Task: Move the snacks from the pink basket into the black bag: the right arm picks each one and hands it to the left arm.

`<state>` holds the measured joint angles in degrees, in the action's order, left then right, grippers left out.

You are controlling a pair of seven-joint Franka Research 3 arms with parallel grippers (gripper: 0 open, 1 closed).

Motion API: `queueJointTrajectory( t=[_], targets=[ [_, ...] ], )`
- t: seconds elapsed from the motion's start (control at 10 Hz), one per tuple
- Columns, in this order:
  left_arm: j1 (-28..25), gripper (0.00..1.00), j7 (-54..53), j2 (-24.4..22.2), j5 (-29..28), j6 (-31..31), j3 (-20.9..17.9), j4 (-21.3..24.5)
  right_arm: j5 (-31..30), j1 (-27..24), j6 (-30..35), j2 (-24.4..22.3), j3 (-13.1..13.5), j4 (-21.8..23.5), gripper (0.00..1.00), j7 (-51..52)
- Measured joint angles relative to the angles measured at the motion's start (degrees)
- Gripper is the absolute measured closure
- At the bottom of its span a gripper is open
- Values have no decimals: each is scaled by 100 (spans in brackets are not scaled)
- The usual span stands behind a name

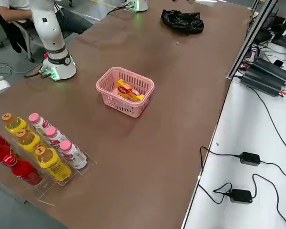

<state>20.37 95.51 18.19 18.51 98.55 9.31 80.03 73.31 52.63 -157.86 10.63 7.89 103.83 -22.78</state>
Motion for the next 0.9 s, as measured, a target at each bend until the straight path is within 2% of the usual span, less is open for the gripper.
queueJointTrajectory(
  t=[0.4, 0.6, 0.8, 0.9],
  targets=[
    [73, 3, 7, 32, 2, -2, 108, 2, 0, 84, -35, 1, 1, -62, 47, -124],
    [70, 14, 7, 40, 2, -2, 125, 4, 0, 104, -61, 1, 0, -62, 47, -130],
    [52, 44, 6, 41, 6, -48, 125, 4, 0, 129, -86, 6, -1, -62, 47, -127],
    [38, 48, 6, 41, 15, -67, 125, 4, 0, 135, -86, 13, -1, -64, 47, -127]
  ],
)
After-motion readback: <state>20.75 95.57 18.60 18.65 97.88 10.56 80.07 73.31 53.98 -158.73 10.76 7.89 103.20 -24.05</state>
